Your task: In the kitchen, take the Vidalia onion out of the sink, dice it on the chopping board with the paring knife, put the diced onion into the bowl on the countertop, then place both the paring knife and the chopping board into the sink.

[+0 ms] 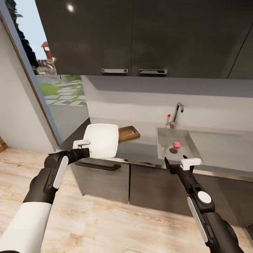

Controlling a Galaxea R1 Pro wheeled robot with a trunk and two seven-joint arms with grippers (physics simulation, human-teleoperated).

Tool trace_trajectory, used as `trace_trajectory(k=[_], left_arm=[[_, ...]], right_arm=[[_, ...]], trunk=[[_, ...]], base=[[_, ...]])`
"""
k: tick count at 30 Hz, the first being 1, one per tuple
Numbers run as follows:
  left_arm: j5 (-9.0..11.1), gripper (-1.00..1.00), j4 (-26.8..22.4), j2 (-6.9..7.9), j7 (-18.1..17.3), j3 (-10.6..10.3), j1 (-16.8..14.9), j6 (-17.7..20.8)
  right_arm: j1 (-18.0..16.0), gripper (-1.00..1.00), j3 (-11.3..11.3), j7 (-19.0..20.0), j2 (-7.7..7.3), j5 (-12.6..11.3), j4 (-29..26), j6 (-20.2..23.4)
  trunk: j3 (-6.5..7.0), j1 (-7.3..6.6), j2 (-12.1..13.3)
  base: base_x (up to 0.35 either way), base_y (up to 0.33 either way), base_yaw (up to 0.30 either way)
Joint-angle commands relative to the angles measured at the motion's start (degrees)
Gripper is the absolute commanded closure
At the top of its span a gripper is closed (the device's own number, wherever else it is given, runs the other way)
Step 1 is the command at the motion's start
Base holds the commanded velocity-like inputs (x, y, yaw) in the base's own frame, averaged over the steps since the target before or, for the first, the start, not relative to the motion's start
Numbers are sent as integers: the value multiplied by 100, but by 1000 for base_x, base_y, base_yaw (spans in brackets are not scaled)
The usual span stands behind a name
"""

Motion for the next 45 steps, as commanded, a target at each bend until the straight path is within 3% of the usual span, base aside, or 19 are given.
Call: trace_trajectory(k=[1,22,34,45], left_arm=[[14,100,-3,-2,-21,8,-7,30],[14,100,-3,-2,-19,8,-7,29],[14,100,-3,-2,-19,8,-7,28],[14,100,-3,-2,-19,16,-7,37]], right_arm=[[-3,-100,0,12,-3,4,-10,34],[-3,-100,8,14,-2,-2,-10,26],[-3,-100,6,14,-3,-2,-10,31],[-3,-100,-1,14,-2,0,-10,39]], trunk=[[-12,4,-13],[-12,4,-13],[-12,4,-13],[-12,4,-13]], base=[[38,0,285],[295,36,270],[340,0,13],[313,89,-190]])
